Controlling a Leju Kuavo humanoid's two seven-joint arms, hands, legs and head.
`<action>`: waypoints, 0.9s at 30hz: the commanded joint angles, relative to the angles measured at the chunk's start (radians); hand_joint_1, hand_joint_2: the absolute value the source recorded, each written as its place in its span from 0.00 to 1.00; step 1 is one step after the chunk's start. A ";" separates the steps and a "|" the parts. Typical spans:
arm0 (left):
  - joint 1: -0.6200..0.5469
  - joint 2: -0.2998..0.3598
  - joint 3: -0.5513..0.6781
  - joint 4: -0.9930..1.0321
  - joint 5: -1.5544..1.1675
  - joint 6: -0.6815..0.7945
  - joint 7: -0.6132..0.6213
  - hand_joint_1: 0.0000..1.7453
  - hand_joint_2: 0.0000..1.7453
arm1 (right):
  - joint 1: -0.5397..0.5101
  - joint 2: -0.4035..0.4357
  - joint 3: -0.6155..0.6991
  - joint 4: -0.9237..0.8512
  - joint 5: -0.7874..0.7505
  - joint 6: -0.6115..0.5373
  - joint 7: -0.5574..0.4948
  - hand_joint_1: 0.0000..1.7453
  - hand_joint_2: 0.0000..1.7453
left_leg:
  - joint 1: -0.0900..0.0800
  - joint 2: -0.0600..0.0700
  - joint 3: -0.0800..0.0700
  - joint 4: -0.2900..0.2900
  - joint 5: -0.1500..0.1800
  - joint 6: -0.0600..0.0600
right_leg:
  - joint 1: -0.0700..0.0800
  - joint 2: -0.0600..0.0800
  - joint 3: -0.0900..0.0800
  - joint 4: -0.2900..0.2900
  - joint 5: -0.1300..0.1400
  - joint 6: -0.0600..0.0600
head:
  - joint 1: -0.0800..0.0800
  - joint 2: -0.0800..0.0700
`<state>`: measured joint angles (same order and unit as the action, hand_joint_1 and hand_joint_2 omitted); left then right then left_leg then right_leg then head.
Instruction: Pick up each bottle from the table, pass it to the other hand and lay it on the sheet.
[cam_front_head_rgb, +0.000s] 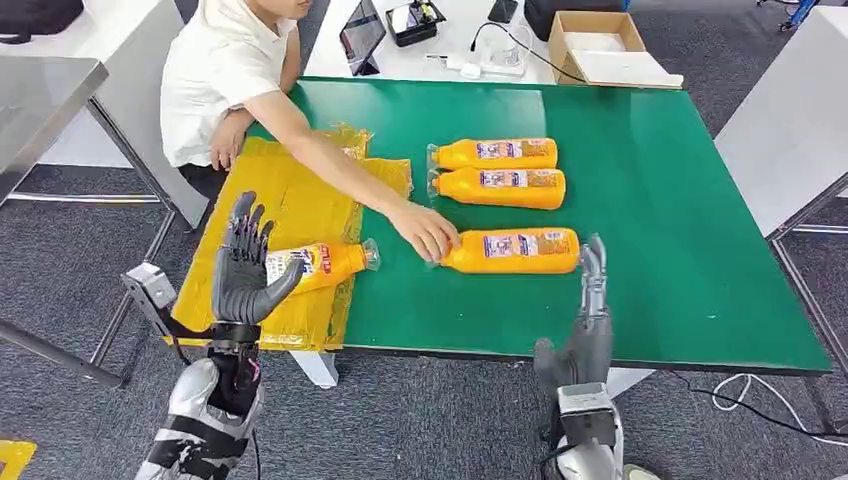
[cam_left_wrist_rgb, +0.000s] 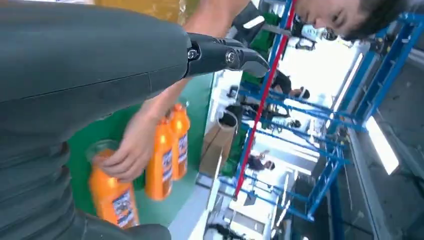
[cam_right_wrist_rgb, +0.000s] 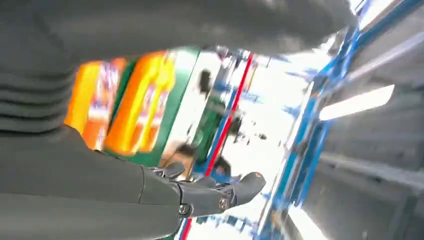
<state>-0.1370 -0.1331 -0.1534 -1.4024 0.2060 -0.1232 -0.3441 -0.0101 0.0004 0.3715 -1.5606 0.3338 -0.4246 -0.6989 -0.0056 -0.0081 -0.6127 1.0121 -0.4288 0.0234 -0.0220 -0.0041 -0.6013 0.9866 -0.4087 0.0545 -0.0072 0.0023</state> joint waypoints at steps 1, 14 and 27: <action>0.093 0.092 -0.202 -0.072 -0.063 0.029 0.017 0.00 1.00 | -0.007 0.002 -0.256 0.090 -0.111 0.002 0.001 0.00 1.00 | 0.001 0.000 0.006 -0.002 -0.001 -0.002 | 0.002 -0.001 0.006 -0.002 -0.001 -0.003 | 0.000 0.000; 0.129 0.054 -0.325 -0.027 -0.413 0.207 0.004 0.00 1.00 | -0.191 -0.123 -0.243 0.581 0.500 -0.052 0.215 0.00 1.00 | 0.002 0.003 0.006 -0.002 -0.002 -0.001 | 0.002 0.002 0.007 -0.004 0.001 -0.002 | -0.001 0.000; 0.098 0.036 -0.332 -0.013 -0.459 0.220 0.003 0.00 1.00 | -0.259 -0.150 -0.195 0.715 0.605 -0.057 0.249 0.00 1.00 | 0.000 0.001 0.004 -0.001 -0.001 -0.001 | 0.001 0.001 0.004 -0.002 0.000 -0.001 | -0.001 0.000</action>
<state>-0.0010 -0.1030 -0.4635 -1.4797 -0.2510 0.0992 -0.3429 -0.2027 -0.1293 0.1320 -0.9918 0.9361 -0.4860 -0.4536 -0.0061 -0.0084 -0.6127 1.0123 -0.4289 0.0241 -0.0224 -0.0041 -0.6010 0.9863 -0.4079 0.0555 -0.0080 0.0023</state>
